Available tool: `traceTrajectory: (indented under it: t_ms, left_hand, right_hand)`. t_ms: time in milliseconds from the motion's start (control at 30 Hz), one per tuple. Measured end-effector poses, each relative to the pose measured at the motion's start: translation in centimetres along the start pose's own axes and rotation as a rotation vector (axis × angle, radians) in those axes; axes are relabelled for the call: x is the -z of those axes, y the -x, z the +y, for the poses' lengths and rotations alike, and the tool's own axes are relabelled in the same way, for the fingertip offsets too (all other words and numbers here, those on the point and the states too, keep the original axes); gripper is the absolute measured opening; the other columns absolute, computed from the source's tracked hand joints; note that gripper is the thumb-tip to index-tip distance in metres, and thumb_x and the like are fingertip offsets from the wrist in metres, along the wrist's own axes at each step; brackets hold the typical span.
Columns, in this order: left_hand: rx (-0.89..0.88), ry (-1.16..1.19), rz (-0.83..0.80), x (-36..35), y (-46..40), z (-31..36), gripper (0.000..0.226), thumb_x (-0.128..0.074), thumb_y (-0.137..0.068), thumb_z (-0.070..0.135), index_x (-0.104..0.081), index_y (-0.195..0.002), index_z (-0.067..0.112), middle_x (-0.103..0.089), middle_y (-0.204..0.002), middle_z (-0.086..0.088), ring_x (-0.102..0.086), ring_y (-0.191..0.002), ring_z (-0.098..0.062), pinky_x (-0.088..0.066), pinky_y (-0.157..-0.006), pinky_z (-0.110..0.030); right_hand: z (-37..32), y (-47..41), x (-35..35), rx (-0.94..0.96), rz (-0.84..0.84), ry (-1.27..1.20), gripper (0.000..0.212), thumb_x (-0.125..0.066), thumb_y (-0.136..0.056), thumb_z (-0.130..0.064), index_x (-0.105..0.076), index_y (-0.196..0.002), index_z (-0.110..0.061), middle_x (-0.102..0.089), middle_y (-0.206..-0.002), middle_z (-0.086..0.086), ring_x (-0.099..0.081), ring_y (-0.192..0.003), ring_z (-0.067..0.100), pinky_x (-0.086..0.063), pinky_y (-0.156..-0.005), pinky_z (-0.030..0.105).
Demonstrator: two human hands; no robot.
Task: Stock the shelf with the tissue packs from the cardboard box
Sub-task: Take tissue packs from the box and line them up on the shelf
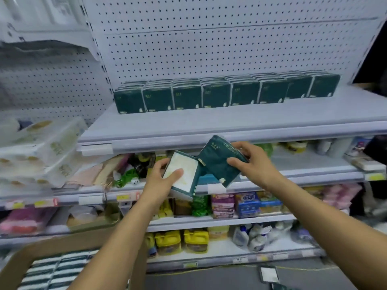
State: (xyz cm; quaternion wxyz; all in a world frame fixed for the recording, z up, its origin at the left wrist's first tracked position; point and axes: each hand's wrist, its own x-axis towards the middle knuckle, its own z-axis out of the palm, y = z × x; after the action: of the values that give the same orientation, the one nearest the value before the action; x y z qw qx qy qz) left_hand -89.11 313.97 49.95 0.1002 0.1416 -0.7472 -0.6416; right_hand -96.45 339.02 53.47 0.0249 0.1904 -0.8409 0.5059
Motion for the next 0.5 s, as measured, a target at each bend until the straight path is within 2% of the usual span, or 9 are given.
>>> traceTrajectory:
  t_ms: [67, 167, 267, 367, 433, 500]
  left_hand:
    - [-0.034, 0.001, -0.013, -3.6, -0.2, 1.9, 0.047, -0.068, -0.091, 0.026, -0.048, -0.133, 0.026, -0.061, -0.123, 0.000, -0.065, -0.102, -0.019, -0.059, -0.079, -0.038]
    - [-0.099, 0.007, -0.026, -8.8, -0.8, 4.5, 0.043, -0.066, -0.093, 0.024, -0.048, -0.132, 0.026, -0.059, -0.125, 0.000, -0.062, -0.103, -0.015, -0.055, -0.076, -0.032]
    - [-0.136, 0.026, -0.051, -13.6, -1.6, 7.0, 0.042, -0.062, -0.095, 0.026, -0.044, -0.132, 0.037, -0.059, -0.123, 0.000, -0.062, -0.103, -0.018, -0.052, -0.069, -0.029]
    - [-0.187, 0.021, -0.068, -17.6, -2.5, 9.7, 0.043, -0.059, -0.097, 0.027, -0.042, -0.133, 0.044, -0.058, -0.117, 0.001, -0.061, -0.101, -0.018, -0.050, -0.066, -0.027]
    - [-0.220, 0.025, -0.081, -19.7, -3.3, 11.1, 0.040, -0.060, -0.097, 0.026, -0.046, -0.130, 0.044, -0.057, -0.117, 0.002, -0.060, -0.103, -0.018, -0.050, -0.068, -0.027]
    - [-0.244, 0.028, -0.071, -21.2, -4.3, 12.2, 0.036, -0.062, -0.095, 0.024, -0.054, -0.127, 0.040, -0.057, -0.120, 0.000, -0.060, -0.103, -0.017, -0.049, -0.068, -0.025]
  right_hand:
    - [0.9, -0.1, 3.9, 0.011, 0.035, 0.007, 0.028, -0.069, -0.087, -0.018, -0.060, -0.114, -0.020, -0.068, -0.097, -0.006, -0.065, -0.087, 0.010, -0.051, -0.066, 0.024]
    - [2.2, -0.4, 9.6, 0.023, 0.079, 0.013, 0.028, -0.068, -0.089, -0.019, -0.059, -0.115, -0.022, -0.067, -0.088, -0.003, -0.063, -0.079, 0.008, -0.048, -0.061, 0.019]
    - [3.6, -1.1, 15.1, 0.041, 0.133, 0.051, 0.031, -0.068, -0.089, -0.019, -0.057, -0.118, -0.020, -0.067, -0.088, 0.007, -0.065, -0.082, 0.019, -0.054, -0.065, 0.031]
    - [4.6, -2.3, 19.9, 0.053, 0.205, 0.075, 0.037, -0.070, -0.087, -0.017, -0.055, -0.121, -0.018, -0.065, -0.088, 0.017, -0.064, -0.084, 0.026, -0.055, -0.070, 0.035]
    - [5.1, -3.3, 22.6, 0.069, 0.269, 0.107, 0.039, -0.073, -0.084, -0.016, -0.054, -0.118, -0.017, -0.064, -0.087, 0.018, -0.062, -0.082, 0.027, -0.052, -0.068, 0.027]
    - [5.7, -4.5, 25.0, 0.073, 0.333, 0.154, 0.036, -0.075, -0.082, -0.016, -0.055, -0.112, -0.017, -0.064, -0.086, 0.011, -0.060, -0.079, 0.024, -0.045, -0.062, 0.017]
